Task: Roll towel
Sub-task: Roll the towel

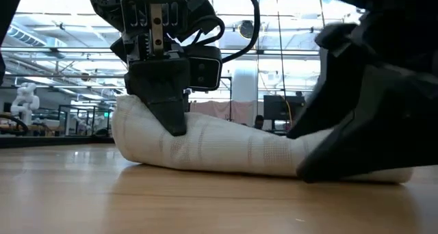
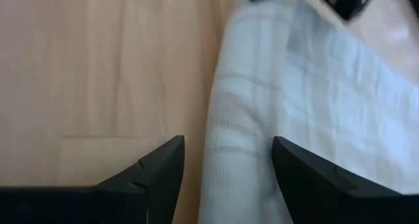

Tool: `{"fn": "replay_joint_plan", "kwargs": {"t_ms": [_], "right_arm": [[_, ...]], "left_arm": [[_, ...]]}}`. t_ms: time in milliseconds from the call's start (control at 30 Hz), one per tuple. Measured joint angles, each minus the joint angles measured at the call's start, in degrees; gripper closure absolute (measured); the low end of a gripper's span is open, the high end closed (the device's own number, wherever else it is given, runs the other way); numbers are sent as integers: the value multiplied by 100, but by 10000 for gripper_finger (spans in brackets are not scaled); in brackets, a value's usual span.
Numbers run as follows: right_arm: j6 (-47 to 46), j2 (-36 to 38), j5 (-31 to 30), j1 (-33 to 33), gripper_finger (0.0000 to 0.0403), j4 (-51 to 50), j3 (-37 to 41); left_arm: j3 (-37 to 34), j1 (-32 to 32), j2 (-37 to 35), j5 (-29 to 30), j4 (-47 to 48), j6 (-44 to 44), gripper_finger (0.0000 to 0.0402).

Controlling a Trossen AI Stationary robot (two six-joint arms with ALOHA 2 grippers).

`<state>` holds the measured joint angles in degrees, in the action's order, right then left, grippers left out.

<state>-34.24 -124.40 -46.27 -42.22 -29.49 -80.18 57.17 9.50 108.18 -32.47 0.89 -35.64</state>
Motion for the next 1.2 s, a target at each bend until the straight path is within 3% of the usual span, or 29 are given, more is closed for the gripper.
{"fn": "replay_joint_plan", "kwargs": {"t_ms": [267,467,767,867,1000,1200], "right_arm": [[-889,62,886,336,193,-501,-28],[-922,64,1739,611,263,-483,-28],[-950,48,1888,661,345,-420,-23],[-1013,51,2047,697,356,-369,-17],[-1152,61,2267,751,360,-344,-17],[-1178,79,2578,845,361,-134,-15]], "left_arm": [[0,2,0,56,2,18,386],[-2,121,-18,634,9,271,364],[-2,297,-901,1151,380,1016,281],[-2,509,-1474,1906,814,1543,263],[-2,1098,-1979,3443,1155,2200,256],[5,2203,-1826,4923,1123,2427,255]]}}
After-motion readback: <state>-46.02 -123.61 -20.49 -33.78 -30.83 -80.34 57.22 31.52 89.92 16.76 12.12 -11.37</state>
